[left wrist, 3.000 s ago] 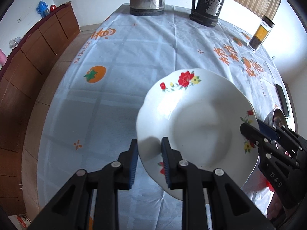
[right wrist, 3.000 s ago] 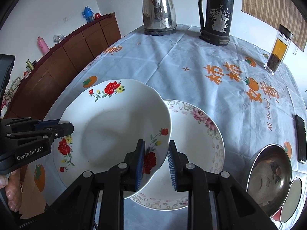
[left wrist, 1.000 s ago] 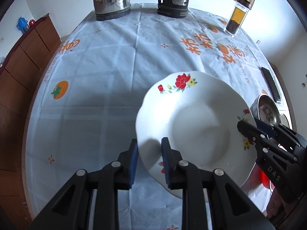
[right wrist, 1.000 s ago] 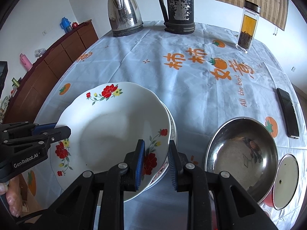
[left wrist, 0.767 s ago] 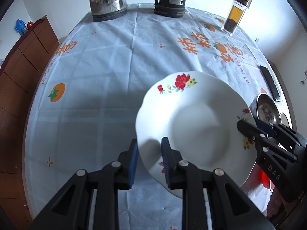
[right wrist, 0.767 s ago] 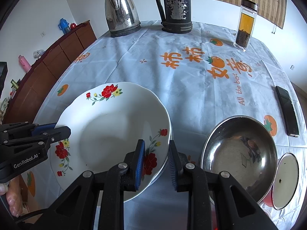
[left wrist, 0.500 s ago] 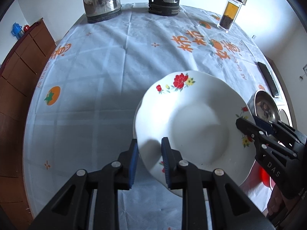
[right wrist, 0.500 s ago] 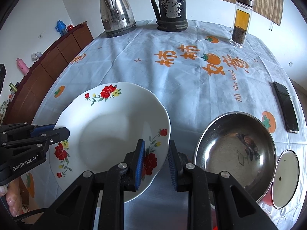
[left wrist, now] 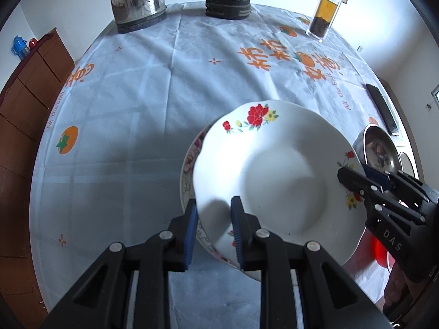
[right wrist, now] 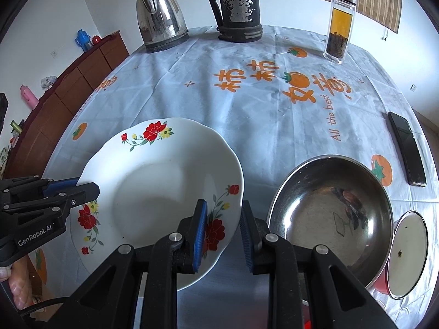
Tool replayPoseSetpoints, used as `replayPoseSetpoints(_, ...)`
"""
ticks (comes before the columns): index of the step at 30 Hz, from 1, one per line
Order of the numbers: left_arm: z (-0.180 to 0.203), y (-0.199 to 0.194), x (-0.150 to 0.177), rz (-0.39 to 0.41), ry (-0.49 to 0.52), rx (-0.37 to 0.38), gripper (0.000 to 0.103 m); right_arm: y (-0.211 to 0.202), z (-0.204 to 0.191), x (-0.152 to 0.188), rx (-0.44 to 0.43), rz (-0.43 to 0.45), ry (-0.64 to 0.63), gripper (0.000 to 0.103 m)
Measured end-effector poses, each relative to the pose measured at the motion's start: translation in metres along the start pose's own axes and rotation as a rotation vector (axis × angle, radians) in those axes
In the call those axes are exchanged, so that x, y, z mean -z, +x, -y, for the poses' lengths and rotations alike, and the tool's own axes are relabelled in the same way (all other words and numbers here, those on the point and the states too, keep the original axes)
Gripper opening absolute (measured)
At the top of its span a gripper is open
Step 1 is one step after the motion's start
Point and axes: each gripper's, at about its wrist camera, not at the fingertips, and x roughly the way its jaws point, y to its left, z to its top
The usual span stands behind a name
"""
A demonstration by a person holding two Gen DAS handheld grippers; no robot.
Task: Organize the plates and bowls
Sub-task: 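Carry the red-flower plate with both grippers over the pink-floral plate stack, then lower the red-flower plate onto the stack with both grippers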
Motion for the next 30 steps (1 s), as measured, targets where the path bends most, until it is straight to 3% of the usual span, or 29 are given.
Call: replayPoseSetpoints(30, -0.005, 0.019, -0.002, -0.017, -0.005, 0.025, 0.022, 0.008, -0.002, -0.001, 0.014, -0.017, -0.029, 0.024)
